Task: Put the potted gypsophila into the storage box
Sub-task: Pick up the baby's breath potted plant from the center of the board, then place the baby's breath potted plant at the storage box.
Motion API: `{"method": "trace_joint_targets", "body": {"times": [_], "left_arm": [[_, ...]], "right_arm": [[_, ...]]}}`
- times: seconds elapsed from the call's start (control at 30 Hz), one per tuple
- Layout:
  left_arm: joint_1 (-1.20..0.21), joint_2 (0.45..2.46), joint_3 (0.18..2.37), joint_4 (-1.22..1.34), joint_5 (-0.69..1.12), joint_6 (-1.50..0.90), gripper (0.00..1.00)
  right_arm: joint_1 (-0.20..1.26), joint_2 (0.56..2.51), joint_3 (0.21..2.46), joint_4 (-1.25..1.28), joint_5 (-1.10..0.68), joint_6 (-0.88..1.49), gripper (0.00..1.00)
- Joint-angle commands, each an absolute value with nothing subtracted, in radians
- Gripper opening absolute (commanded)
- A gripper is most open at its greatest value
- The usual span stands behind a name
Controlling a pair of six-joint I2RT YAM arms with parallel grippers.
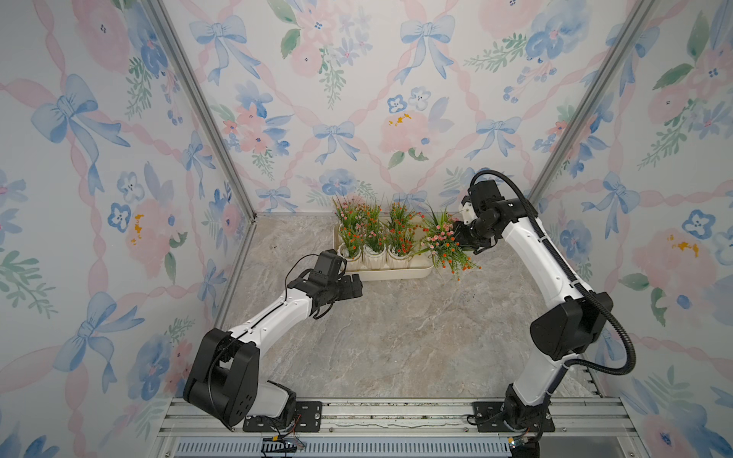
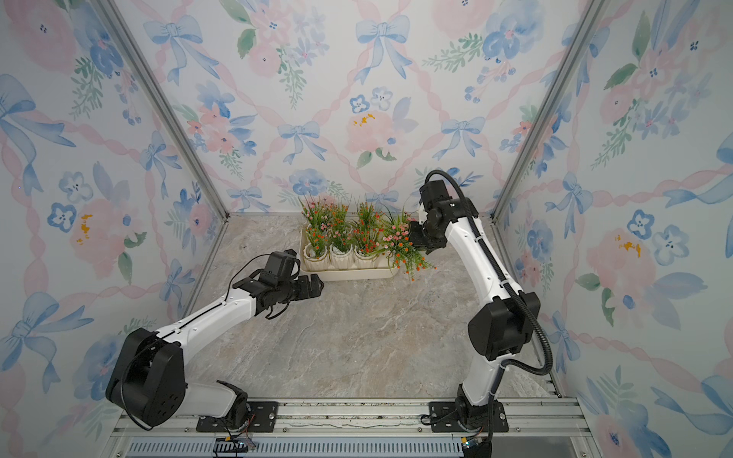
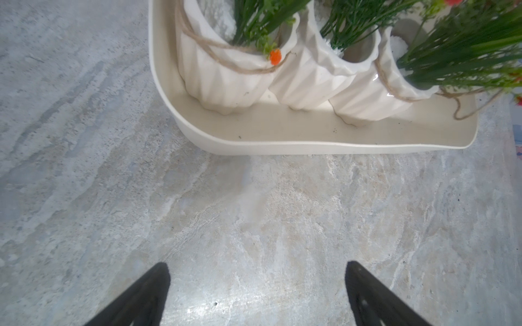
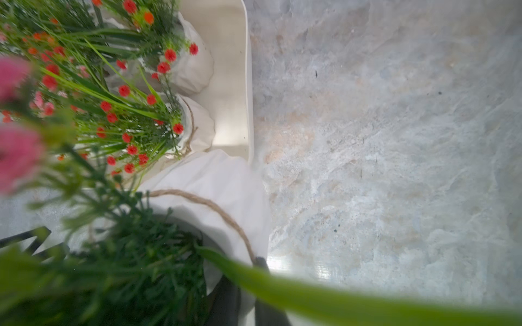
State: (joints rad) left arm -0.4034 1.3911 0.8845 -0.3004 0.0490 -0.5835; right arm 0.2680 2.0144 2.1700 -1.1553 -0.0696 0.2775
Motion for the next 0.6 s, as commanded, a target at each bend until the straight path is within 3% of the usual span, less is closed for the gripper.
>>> {"method": "trace_joint_targets", "body": {"times": [0.0,0.2,0.57], "left_arm": [[-0.390,1.361,0.887,-0.300,0.059,-0.564,0.98],[-0.371,1.353,0.880,-0.301,0.064,-0.559,0.98],[-0.349,1.382,0.889,-0.300,0.069,-0.555,0.98]], "right_arm": [[0.258,2.132,2.315,-1.210,-0.074,0.290,0.00],[0.234,2.297,2.540,-1.215,-0.083,0.340,0.00],[0.224,2.399,2.549,-1.066,-0.142,0.425,0.00]]}}
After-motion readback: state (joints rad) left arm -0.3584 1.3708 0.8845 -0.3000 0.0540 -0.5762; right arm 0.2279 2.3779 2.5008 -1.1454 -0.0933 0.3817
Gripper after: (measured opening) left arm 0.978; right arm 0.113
